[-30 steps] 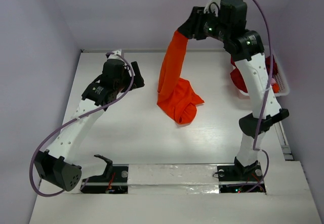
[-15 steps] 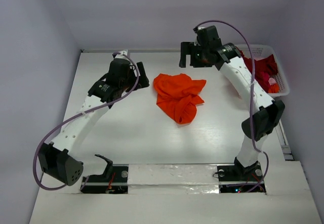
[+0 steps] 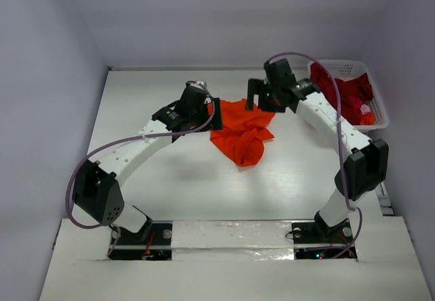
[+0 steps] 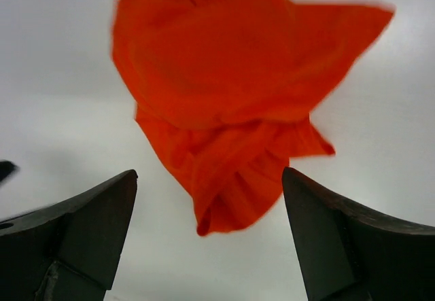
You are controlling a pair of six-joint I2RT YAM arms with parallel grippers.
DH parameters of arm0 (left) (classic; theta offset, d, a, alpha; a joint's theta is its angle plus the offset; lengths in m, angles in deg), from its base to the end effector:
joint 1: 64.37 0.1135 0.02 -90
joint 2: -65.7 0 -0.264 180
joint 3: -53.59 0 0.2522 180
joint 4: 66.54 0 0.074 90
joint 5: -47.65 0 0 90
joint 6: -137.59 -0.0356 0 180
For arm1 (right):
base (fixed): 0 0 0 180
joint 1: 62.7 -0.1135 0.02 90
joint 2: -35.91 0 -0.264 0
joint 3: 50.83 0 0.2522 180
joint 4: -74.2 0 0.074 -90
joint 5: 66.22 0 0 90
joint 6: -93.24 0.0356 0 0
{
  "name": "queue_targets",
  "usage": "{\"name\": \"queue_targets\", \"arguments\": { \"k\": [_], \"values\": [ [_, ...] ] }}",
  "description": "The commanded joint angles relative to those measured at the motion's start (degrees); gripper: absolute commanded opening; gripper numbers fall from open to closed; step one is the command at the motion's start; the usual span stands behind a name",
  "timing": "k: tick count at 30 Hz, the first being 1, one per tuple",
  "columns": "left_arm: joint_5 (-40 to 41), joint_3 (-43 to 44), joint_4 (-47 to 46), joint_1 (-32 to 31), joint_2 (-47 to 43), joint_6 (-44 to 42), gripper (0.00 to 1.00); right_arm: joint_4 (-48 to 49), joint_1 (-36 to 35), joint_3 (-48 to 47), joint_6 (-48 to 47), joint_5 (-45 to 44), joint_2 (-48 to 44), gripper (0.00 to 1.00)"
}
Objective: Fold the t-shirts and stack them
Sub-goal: Flatten out the tshirt
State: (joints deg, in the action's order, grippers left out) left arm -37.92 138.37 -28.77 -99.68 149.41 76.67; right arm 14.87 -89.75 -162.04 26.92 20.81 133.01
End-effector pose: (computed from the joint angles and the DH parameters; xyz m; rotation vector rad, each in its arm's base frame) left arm 0.2717 -0.1891 0.3152 0.0791 2.2608 -0.5307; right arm 0.3343 0.1686 0.3592 -0.0447 2.3889 0.3657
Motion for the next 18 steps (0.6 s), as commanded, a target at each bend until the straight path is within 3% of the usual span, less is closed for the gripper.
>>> {"name": "queue_targets", "arguments": {
  "k": [1, 2, 4, 10, 18],
  "values": [
    [-0.82, 2.1, -2.12, 0.33, -0.21, 0.71, 0.99, 5.56, -0.29, 10.15, 4.35, 0.51, -4.45, 0.85],
    [-1.34, 2.45, -2.04, 0.33, 0.4, 0.71, 0.99, 6.27, -0.29, 11.91, 4.79, 0.15, -5.07, 0.68],
    [-2.49, 4.03, -0.99, -0.2, 2.68, 0.54, 0.99, 8.2, -0.29, 16.3, 6.11, -0.64, -6.13, 0.59],
    [-3.28, 7.72, 0.07, -0.73, 5.94, -0.08, 0.99, 11.11, -0.29, 18.88, 6.38, -1.25, -5.34, 0.58],
    [-7.93, 13.78, 1.3, -1.25, 12.27, -2.18, 0.99, 9.79, -0.29, 12.9, 8.13, -4.86, -1.04, 0.57]
  ]
}}
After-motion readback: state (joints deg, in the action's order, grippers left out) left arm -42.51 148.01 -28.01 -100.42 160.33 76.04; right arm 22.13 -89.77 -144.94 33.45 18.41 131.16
